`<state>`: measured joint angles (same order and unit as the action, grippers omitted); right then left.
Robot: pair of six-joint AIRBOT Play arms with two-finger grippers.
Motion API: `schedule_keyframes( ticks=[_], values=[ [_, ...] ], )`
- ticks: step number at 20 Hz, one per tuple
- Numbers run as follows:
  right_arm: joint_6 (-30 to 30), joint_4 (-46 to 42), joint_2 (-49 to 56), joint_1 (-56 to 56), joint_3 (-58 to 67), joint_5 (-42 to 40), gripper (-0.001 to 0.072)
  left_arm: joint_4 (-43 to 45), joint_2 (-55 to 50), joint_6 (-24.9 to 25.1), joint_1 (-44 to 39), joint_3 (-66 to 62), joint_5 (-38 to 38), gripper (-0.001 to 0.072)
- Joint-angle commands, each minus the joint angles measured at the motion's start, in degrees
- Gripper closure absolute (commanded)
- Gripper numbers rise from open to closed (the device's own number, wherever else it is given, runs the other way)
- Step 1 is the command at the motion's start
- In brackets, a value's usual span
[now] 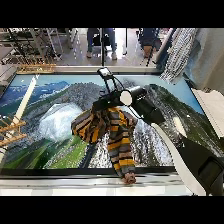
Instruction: Fold the clothes and pants, and hang the long-sleeved shirts on hangers.
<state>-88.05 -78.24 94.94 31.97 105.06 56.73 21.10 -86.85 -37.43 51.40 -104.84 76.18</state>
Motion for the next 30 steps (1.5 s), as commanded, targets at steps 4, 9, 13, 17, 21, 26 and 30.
schedule_keyframes(
  ticks=[4,9,13,17,21,26,30],
  values=[
    [-6.54,-4.81,-0.83,-6.01,3.82,-0.9,0.0692,-13.46,-4.87,6.49,-16.72,2.12,29.9,0.0697],
    [-10.54,-4.96,-0.63,-10.62,3.8,-0.39,0.0692,-6.82,-7.3,6.19,-32.28,7.69,29.75,0.0698],
    [-10.49,-5.66,-0.63,-11.32,3.8,0.26,0.0692,-3.15,-7.41,7.06,-40.28,8.52,28.87,0.0698],
    [-10.25,-5.6,-0.66,-11.3,3.8,1.38,0.0691,-3.08,-7.41,6.95,-43.82,8.55,20.28,0.0698],
    [-9.73,-5.86,-0.66,-11.32,3.8,2.69,0.0691,-3.1,-7.41,6.78,-44.37,8.52,13.51,0.0698],
    [-8.74,-6.19,-0.63,-11.26,3.8,2.71,0.0691,-3.1,-7.37,5.22,-43.41,8.52,14.03,0.0698],
    [-8.68,-8.76,-0.61,-11.26,3.8,4.15,0.0691,-3.13,-7.34,5.16,-40.83,8.52,19.65,0.0698]
  ],
)
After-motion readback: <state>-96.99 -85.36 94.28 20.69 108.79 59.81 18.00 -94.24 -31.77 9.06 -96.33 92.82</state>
